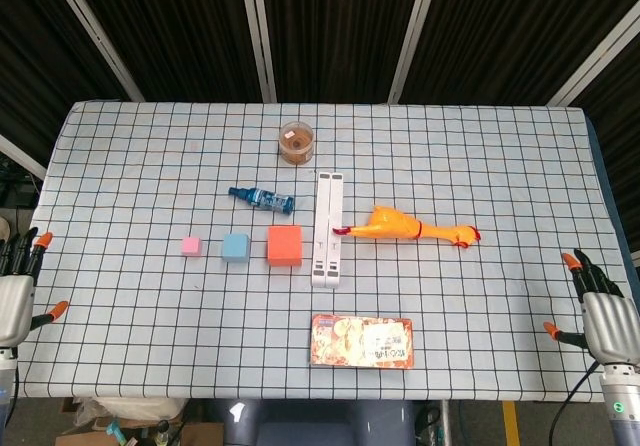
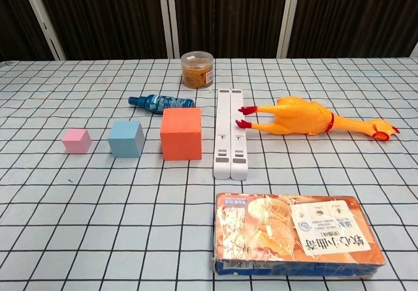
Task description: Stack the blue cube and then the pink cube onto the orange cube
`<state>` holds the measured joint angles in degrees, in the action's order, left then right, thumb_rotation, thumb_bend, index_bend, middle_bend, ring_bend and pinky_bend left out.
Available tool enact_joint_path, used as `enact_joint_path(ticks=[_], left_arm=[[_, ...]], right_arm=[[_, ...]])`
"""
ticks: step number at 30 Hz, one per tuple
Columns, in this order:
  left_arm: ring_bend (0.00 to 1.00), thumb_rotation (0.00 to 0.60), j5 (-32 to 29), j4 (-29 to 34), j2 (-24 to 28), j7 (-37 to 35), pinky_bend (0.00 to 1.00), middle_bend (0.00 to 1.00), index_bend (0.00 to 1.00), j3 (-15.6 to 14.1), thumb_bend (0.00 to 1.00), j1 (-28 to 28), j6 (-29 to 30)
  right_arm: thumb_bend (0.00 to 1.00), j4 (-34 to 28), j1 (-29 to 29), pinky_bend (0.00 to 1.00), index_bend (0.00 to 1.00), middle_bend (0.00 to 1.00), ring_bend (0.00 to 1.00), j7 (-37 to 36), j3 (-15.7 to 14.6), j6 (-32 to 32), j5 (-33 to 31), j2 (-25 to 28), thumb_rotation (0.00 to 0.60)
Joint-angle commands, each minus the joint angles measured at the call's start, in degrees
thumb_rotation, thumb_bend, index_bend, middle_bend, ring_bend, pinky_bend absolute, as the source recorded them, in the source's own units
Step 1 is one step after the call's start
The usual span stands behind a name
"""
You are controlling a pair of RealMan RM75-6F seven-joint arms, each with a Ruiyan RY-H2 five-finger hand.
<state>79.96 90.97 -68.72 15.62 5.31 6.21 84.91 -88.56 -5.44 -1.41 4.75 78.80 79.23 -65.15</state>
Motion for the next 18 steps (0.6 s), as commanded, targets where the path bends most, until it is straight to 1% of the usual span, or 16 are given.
enact_joint_path(ticks=[1, 4, 5, 6, 7, 8, 10, 11, 12, 13, 15, 17, 18], left_arm=[[0.00, 0.600, 0.4, 0.1, 0.1, -0.4, 0.00, 0.00, 0.00, -0.1, 0.00, 0.1, 0.1], [0.00, 0.600, 1.6, -0.1, 0.1, -1.1, 0.00, 0.00, 0.00, -0.5, 0.00, 0.2, 0.3], [0.00, 0.600, 1.8, -0.2, 0.0, -1.1, 0.02, 0.02, 0.00, -0.5, 0.00, 0.2, 0.3], [0.01, 0.600, 2.0, -0.3, -0.1, -1.1, 0.06, 0.05, 0.00, -0.6, 0.00, 0.3, 0.4], [0.03, 0.600, 2.3, -0.5, -0.2, -1.1, 0.10, 0.11, 0.00, -0.5, 0.00, 0.3, 0.6], [0.09, 0.600, 2.7, -0.8, -0.5, -1.2, 0.18, 0.22, 0.00, -0.3, 0.00, 0.4, 1.1], [0.30, 0.600, 4.0, -1.6, -1.2, -2.2, 0.33, 0.50, 0.00, 0.2, 0.00, 0.7, 2.4], [0.42, 0.600, 5.1, -2.1, -1.6, -2.7, 0.43, 0.64, 0.03, 0.6, 0.00, 1.0, 3.4], [0.53, 0.600, 5.7, -2.5, -1.9, -3.3, 0.52, 0.75, 0.10, 0.8, 0.00, 1.2, 3.8], [0.61, 0.600, 7.0, -3.0, -2.3, -5.0, 0.58, 0.82, 0.19, 1.2, 0.00, 1.8, 4.4], [0.67, 0.600, 8.1, -4.1, -2.9, -8.0, 0.65, 0.88, 0.29, 2.3, 0.00, 3.3, 4.2], [0.69, 0.600, 6.1, -3.3, -2.3, -8.1, 0.68, 0.90, 0.32, 3.0, 0.00, 4.6, 1.1], [0.70, 0.600, 4.4, -2.0, -1.2, -6.3, 0.69, 0.91, 0.33, 3.3, 0.00, 5.6, -1.6]], right_arm=[[0.04, 0.0, 0.1, 0.25, 0.05, 0.05, 0.13, -0.2, 0.0, 0.1, 0.1, 0.0, 0.600], [0.04, -0.2, 0.1, 0.25, 0.05, 0.05, 0.13, -0.8, 0.1, 0.2, 0.1, 0.2, 0.600], [0.04, -0.2, 0.2, 0.25, 0.05, 0.05, 0.13, -1.0, 0.1, 0.3, 0.2, 0.3, 0.600], [0.04, -0.3, 0.2, 0.25, 0.05, 0.05, 0.13, -1.2, 0.1, 0.4, 0.3, 0.4, 0.600], [0.04, -0.4, 0.3, 0.25, 0.05, 0.05, 0.13, -1.3, 0.1, 0.5, 0.4, 0.5, 0.600], [0.04, -0.4, 0.3, 0.25, 0.05, 0.05, 0.13, -1.5, 0.0, 0.5, 0.4, 0.6, 0.600], [0.04, -0.4, 0.4, 0.25, 0.05, 0.05, 0.13, -1.9, 0.1, 0.6, 0.3, 0.7, 0.600], [0.04, -0.4, 0.4, 0.25, 0.05, 0.05, 0.13, -2.1, 0.1, 0.5, 0.2, 0.8, 0.600], [0.04, -0.3, 0.5, 0.25, 0.05, 0.05, 0.13, -2.2, 0.1, 0.5, 0.2, 0.8, 0.600], [0.04, -0.3, 0.5, 0.25, 0.05, 0.05, 0.13, -2.4, 0.1, 0.4, 0.2, 0.8, 0.600], [0.04, -0.3, 0.4, 0.25, 0.05, 0.05, 0.13, -2.6, 0.0, 0.1, 0.3, 0.9, 0.600], [0.04, -0.3, 0.3, 0.25, 0.05, 0.05, 0.13, -2.8, -0.1, -0.1, 0.4, 1.0, 0.600], [0.04, -0.3, 0.3, 0.25, 0.05, 0.05, 0.13, -2.9, -0.2, -0.2, 0.5, 1.0, 0.600]])
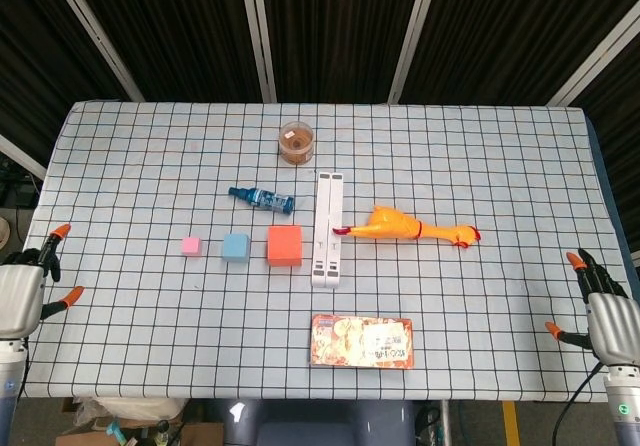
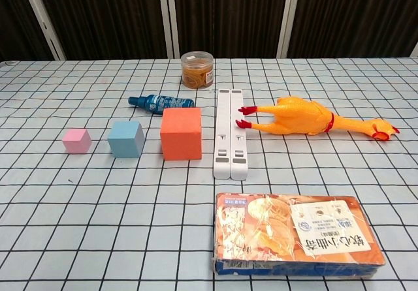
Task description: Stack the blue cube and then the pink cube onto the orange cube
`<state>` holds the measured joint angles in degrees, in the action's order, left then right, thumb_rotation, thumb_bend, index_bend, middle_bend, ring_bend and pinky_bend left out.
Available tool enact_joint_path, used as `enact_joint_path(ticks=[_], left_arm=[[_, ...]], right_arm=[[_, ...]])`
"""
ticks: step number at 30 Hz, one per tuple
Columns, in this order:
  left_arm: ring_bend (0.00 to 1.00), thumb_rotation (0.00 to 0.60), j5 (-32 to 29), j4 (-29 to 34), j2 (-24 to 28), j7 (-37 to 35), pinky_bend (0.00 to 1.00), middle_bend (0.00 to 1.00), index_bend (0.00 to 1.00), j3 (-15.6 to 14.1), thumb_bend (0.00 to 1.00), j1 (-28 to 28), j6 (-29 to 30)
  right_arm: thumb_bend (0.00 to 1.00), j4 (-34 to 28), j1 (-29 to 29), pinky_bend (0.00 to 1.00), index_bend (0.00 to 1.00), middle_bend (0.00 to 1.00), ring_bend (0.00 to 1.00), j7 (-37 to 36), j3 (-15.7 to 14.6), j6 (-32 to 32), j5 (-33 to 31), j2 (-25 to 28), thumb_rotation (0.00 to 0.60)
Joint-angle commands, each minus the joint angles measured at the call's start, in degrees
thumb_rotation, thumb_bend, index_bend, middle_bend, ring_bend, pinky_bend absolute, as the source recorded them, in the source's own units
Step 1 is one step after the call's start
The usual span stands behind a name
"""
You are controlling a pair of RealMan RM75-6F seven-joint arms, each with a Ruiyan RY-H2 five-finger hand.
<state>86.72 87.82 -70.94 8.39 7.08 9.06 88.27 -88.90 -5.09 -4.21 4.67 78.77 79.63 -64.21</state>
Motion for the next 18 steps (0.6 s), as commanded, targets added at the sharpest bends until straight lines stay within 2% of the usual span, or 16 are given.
enact_joint_path(ticks=[1, 9, 15, 18], left_arm=[[0.71, 0.600, -4.1, 2.8, 2.0, 2.3, 0.70, 0.91, 0.33, 2.1, 0.00, 3.6, -7.2], [0.71, 0.600, -18.7, 12.1, 5.8, 9.4, 0.71, 0.91, 0.22, 6.5, 0.00, 9.8, -19.8], [0.71, 0.600, -26.2, 13.4, 4.6, 18.8, 0.71, 0.91, 0.21, 7.3, 0.00, 14.4, -23.2], [0.71, 0.600, -31.5, 11.5, 1.4, 23.8, 0.71, 0.91, 0.21, 7.9, 0.00, 17.7, -24.7]], right_arm=[[0.04, 0.0, -0.1, 0.25, 0.05, 0.05, 0.13, -0.1, -0.1, -0.3, 0.1, 0.0, 0.600], [0.04, 0.1, -0.4, 0.25, 0.05, 0.05, 0.13, -0.3, -0.4, -1.4, -0.1, 0.1, 0.600], [0.04, 0.4, -0.8, 0.25, 0.05, 0.05, 0.13, -0.1, -0.5, -2.6, -0.7, -0.2, 0.600], [0.04, 0.7, -1.0, 0.25, 0.05, 0.05, 0.13, 0.2, -0.5, -3.3, -1.1, -0.4, 0.600]])
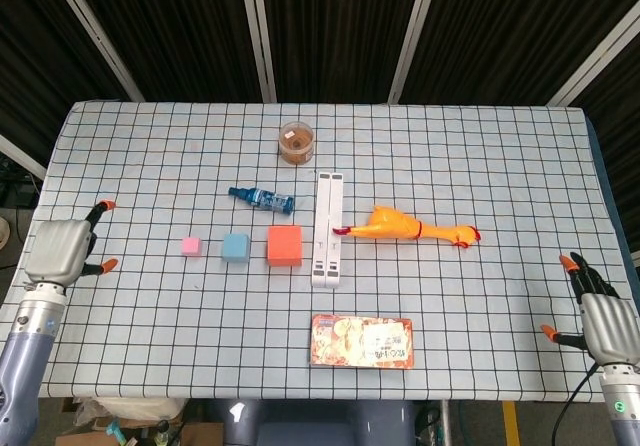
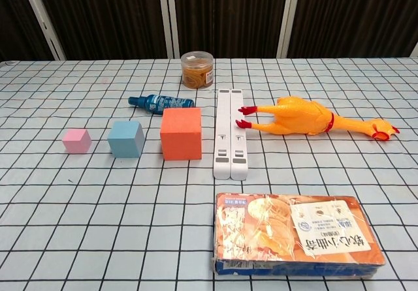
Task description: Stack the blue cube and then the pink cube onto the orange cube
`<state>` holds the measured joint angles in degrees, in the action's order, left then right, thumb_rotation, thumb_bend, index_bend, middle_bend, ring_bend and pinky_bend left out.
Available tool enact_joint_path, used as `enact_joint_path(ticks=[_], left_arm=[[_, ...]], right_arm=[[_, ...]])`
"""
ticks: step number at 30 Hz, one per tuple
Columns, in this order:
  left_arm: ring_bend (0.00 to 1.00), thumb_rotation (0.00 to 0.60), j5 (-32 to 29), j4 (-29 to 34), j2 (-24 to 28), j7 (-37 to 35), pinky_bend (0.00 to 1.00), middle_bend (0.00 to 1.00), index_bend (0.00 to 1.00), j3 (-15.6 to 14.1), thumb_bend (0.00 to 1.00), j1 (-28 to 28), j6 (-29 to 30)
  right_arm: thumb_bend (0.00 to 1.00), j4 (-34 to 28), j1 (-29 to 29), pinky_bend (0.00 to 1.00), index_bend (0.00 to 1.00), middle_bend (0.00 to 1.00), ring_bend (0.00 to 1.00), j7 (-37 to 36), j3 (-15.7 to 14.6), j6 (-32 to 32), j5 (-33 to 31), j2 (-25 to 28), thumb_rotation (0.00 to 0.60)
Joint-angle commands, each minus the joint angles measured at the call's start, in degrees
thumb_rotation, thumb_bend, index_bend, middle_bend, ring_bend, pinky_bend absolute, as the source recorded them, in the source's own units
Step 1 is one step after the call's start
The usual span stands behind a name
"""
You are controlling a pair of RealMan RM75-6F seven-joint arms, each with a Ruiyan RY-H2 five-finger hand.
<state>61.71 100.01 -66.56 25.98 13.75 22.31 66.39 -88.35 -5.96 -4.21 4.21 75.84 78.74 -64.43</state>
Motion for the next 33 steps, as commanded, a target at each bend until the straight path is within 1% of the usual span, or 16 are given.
enact_joint_path(ticks=[1, 5, 12, 16, 23, 27, 33], left_arm=[[0.71, 0.600, -7.9, -1.0, -3.8, 7.3, 0.71, 0.91, 0.21, 1.4, 0.00, 5.1, -2.8], [0.71, 0.600, -13.8, -2.3, -6.9, 10.2, 0.71, 0.91, 0.21, 2.0, 0.00, 7.8, -3.2], [0.71, 0.600, -19.6, -7.1, -11.6, 14.4, 0.71, 0.91, 0.24, 1.5, 0.00, 12.2, -4.4], [0.71, 0.600, -21.2, -9.8, -14.2, 15.8, 0.71, 0.91, 0.25, 0.3, 0.00, 14.2, -5.8], [0.71, 0.600, -23.5, -13.4, -17.5, 18.2, 0.71, 0.91, 0.26, -1.0, 0.00, 16.6, -5.6], [0.71, 0.600, -24.1, -15.0, -18.7, 18.3, 0.71, 0.91, 0.28, -1.5, 0.00, 17.7, -6.4], [0.71, 0.600, -23.3, -16.7, -20.5, 17.0, 0.71, 0.91, 0.29, -2.2, 0.00, 19.0, -8.0]], right_arm=[[0.04, 0.2, -0.2, 0.25, 0.05, 0.05, 0.13, 0.2, 0.0, -0.4, -0.2, -0.2, 0.600], [0.04, 0.4, -0.3, 0.25, 0.05, 0.05, 0.13, 0.4, 0.0, -0.7, -0.5, -0.3, 0.600], [0.04, 0.8, -0.4, 0.25, 0.05, 0.05, 0.13, 0.0, 0.1, -1.1, -0.9, -0.3, 0.600], [0.04, 1.1, -0.5, 0.25, 0.05, 0.05, 0.13, -0.2, 0.1, -1.4, -1.0, -0.4, 0.600], [0.04, 1.3, -0.5, 0.25, 0.05, 0.05, 0.13, -0.6, 0.0, -1.5, -1.0, -0.4, 0.600], [0.04, 1.3, -0.6, 0.25, 0.05, 0.05, 0.13, -0.7, 0.0, -1.6, -1.0, -0.5, 0.600], [0.04, 1.4, -0.6, 0.25, 0.05, 0.05, 0.13, -1.0, 0.1, -1.7, -1.0, -0.4, 0.600]])
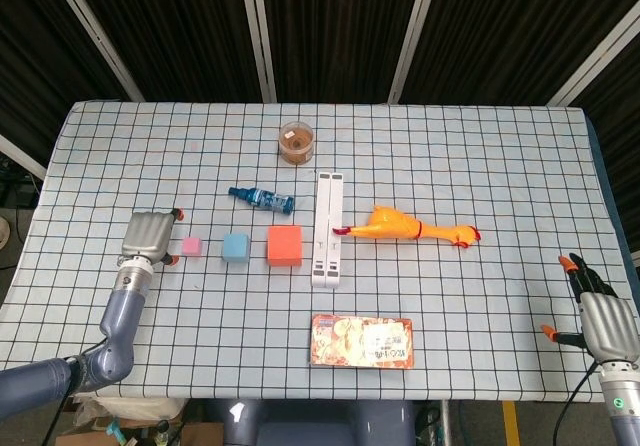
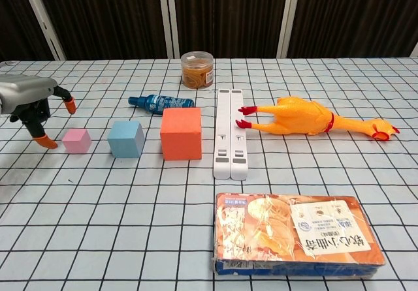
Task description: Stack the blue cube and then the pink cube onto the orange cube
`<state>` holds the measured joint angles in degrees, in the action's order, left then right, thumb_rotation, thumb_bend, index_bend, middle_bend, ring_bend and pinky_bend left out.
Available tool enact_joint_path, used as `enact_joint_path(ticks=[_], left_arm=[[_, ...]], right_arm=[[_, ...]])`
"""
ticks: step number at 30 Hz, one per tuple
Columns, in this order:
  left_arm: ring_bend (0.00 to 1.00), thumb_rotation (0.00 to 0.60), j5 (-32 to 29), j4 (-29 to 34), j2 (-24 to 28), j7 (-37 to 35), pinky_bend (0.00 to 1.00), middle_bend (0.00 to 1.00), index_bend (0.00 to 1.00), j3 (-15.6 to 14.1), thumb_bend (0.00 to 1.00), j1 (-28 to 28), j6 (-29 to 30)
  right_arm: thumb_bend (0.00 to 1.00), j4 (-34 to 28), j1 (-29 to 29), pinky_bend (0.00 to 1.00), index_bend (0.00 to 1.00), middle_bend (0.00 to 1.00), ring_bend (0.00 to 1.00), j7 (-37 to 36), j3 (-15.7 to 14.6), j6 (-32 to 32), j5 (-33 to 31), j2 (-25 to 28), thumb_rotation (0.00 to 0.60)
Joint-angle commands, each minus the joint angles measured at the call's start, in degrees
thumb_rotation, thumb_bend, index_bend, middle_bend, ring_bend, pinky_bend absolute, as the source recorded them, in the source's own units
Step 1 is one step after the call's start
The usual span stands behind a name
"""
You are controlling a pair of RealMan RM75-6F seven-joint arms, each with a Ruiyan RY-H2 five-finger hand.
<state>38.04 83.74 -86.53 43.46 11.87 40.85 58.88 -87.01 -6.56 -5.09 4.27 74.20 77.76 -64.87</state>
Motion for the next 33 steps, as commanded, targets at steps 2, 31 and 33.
enact_joint_path(ticks=[2, 31, 33], left_arm=[[0.71, 0.600, 0.5, -0.7, -0.9, -0.5, 0.71, 0.91, 0.30, -0.6, 0.00, 0.7, -0.7], [0.71, 0.600, 1.2, 2.0, -4.1, -0.9, 0.71, 0.90, 0.28, -0.6, 0.00, 4.1, 1.4], [0.71, 0.600, 0.8, 3.6, -3.6, -0.6, 0.71, 0.90, 0.28, -0.5, 0.00, 4.3, 1.5]], right_arm=[[0.04, 0.1, 0.0, 0.25, 0.05, 0.05, 0.13, -0.2, 0.0, -0.2, -0.1, 0.0, 0.600], [0.04, -0.4, -0.3, 0.25, 0.05, 0.05, 0.14, -0.4, -0.2, -0.7, 0.1, 0.5, 0.600], [0.04, -0.6, -0.3, 0.25, 0.05, 0.05, 0.14, -0.3, -0.3, -0.8, 0.1, 0.6, 0.600]])
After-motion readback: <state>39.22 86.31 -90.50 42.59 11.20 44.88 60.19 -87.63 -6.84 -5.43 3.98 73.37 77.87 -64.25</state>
